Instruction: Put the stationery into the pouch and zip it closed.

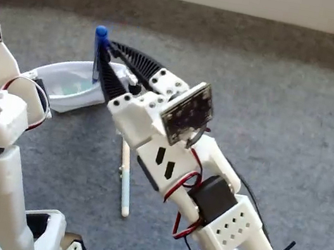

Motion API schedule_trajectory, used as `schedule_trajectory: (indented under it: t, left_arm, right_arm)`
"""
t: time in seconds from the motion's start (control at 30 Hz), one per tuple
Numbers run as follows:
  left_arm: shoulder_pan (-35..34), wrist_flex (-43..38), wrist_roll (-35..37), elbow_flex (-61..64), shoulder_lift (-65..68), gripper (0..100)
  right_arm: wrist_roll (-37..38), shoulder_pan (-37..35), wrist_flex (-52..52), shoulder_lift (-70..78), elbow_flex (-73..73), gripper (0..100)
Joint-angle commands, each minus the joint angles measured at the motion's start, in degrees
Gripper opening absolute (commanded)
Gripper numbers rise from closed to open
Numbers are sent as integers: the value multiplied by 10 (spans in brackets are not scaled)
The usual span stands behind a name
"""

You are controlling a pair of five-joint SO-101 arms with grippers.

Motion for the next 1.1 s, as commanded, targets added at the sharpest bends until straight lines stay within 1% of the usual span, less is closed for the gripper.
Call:
schedule_trajectory:
  t: [0.0,0.13,0.2,0.5,0.57,0.7,0.8,0.93,1.07]
  left_arm:
    - [7,0,-4,7,1,6]
    - [7,0,-5,7,1,6]
    - [7,0,-5,7,1,6]
    - [7,1,-5,7,1,6]
    - [7,1,-5,7,1,6]
    - [7,1,-5,7,1,6]
    - [6,1,-5,7,1,6]
    - [6,2,-5,7,1,6]
    - [5,2,-5,7,1,6]
  right_arm:
    - [54,-37,-10,0,2,16]
    - [124,-71,-10,1,36,4]
    - [138,-76,-10,1,41,4]
    - [139,-75,-10,-3,44,7]
    - [137,-75,-9,-4,44,29]
    - [136,-75,59,-4,38,121]
    - [136,-75,98,-5,36,124]
    - [136,-74,102,-5,22,124]
    - [135,-74,154,-5,6,123]
